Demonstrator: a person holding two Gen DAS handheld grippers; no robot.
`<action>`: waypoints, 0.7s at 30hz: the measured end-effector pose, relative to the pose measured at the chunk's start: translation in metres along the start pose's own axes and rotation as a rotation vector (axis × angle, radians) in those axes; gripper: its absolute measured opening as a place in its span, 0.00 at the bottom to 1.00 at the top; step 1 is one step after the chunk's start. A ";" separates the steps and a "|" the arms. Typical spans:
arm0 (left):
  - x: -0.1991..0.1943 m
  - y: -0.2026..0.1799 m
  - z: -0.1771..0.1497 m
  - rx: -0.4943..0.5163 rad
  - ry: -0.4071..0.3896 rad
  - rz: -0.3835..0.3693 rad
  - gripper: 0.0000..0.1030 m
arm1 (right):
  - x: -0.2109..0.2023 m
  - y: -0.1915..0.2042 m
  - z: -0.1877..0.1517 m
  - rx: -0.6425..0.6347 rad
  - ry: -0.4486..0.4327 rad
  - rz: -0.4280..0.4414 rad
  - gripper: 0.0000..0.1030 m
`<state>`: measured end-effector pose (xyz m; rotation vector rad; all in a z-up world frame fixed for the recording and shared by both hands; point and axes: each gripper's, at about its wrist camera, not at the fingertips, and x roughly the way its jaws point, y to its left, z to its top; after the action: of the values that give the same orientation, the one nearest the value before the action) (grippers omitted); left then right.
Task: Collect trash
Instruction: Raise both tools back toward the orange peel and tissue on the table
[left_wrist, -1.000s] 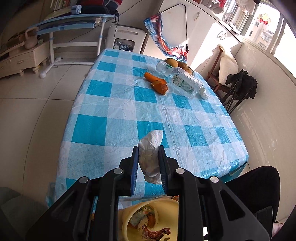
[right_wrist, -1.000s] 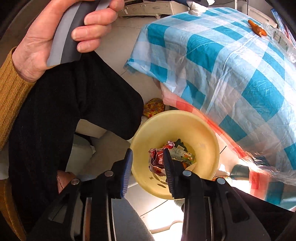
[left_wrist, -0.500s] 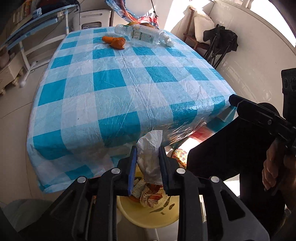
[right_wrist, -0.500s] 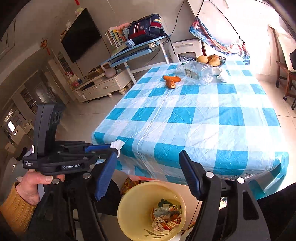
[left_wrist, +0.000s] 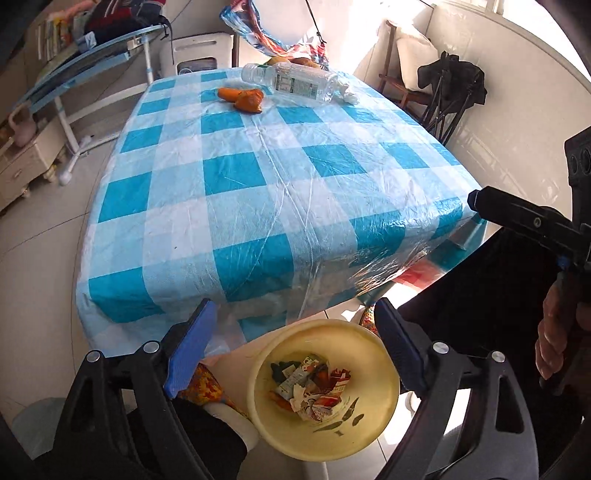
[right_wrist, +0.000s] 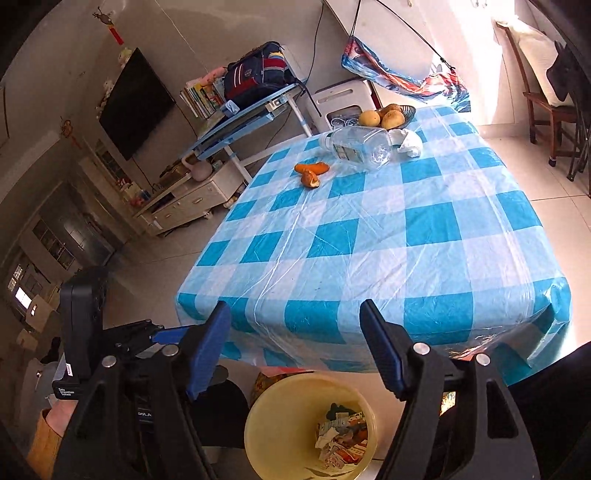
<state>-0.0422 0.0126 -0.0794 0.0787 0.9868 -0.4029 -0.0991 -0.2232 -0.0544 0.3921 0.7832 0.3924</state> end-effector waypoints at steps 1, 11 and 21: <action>-0.004 0.006 0.002 -0.029 -0.029 0.024 0.85 | 0.001 0.000 -0.001 -0.003 0.000 -0.004 0.67; -0.026 0.050 0.015 -0.235 -0.157 0.125 0.88 | 0.009 0.017 -0.006 -0.104 0.020 -0.059 0.70; -0.019 0.042 0.015 -0.210 -0.147 0.155 0.90 | 0.015 0.027 -0.012 -0.164 0.040 -0.083 0.72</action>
<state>-0.0244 0.0538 -0.0603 -0.0640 0.8663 -0.1593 -0.1034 -0.1911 -0.0582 0.1977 0.7971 0.3845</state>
